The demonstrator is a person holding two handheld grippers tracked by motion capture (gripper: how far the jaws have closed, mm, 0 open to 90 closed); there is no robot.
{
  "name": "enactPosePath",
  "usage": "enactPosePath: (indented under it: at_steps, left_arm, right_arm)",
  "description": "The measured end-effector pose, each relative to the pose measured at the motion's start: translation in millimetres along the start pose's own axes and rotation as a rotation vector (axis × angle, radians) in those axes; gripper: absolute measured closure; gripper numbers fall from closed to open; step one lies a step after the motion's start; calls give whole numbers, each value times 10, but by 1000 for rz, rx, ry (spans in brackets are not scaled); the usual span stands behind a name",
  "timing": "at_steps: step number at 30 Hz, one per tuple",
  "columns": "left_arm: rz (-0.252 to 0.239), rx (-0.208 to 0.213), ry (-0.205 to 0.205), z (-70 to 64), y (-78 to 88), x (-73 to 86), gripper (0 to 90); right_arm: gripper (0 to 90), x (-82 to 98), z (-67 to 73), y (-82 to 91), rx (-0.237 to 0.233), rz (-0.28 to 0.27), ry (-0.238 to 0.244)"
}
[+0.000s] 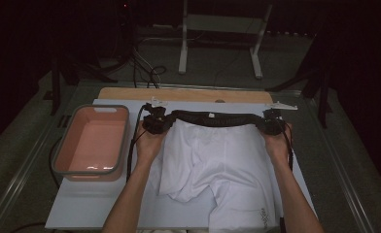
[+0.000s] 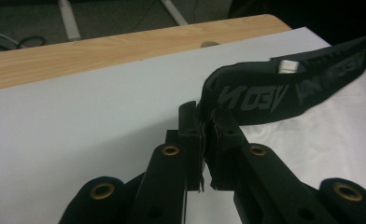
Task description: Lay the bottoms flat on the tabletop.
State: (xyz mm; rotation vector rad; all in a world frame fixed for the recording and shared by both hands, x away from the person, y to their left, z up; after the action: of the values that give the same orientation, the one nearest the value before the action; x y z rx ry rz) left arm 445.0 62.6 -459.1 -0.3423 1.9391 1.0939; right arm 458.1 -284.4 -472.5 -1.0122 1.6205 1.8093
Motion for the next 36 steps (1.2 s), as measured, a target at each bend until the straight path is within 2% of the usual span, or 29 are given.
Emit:
enactPosePath:
  at_steps: [2, 6, 8, 9, 10, 11, 12, 14, 16, 18, 23, 28, 36]
  left_arm:
    - [-4, -8, 4, 33, 3, -19, 856]
    - [-38, -48, 22, 93, -20, -105, 857]
    - [-35, -88, 36, 131, -62, -111, 849]
    - [-32, -104, 48, 144, -86, -97, 820]
    - [-28, -113, 60, 154, -102, -79, 714]
    - [-23, -111, 64, 155, -111, -61, 636]
    - [-18, -113, 60, 150, -114, -43, 594]
    - [-16, -121, 51, 145, -107, -19, 490]
    - [-13, -122, 55, 140, -97, -3, 422]
    - [-14, -119, 55, 127, -79, 7, 375]
    - [-15, -88, 59, 56, -64, 62, 325]
    - [-3, -52, 37, -54, -64, 185, 324]
    - [5, 4, -11, -304, -44, 351, 349]
  right_arm:
    - [853, -2, -11, -9, -4, -15, -8]
    - [852, -55, 6, -19, 9, -55, 11]
    - [815, -58, 13, -57, 10, -60, 8]
    - [712, -43, 20, -90, 20, -47, -5]
    - [597, -15, 10, -130, 33, -29, 2]
    - [534, 19, 11, -157, 32, -6, -6]
    - [477, 52, 7, -175, 37, 6, -7]
    - [417, 112, -1, -194, 25, 29, -10]
    - [381, 148, -21, -189, 21, 44, -13]
    - [358, 160, -30, -165, 18, 51, -22]
    - [309, 183, -31, -79, 8, 65, -1]
    - [269, 231, -21, 11, -2, 75, 1]
    - [228, 386, -18, 129, 16, 98, 21]
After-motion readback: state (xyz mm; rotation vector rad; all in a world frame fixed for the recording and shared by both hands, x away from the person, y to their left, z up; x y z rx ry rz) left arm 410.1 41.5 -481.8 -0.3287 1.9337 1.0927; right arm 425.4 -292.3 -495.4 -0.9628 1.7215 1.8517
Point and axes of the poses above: each handheld gripper's, and its own axes: y roughly backward along the jaws, x roughly out of its underside, z roughly to its left, the point moved 5 cm from there along -y, roughly forward along the jaws, and after that the axes turned 7 degrees about x, right-handed, at the moved point
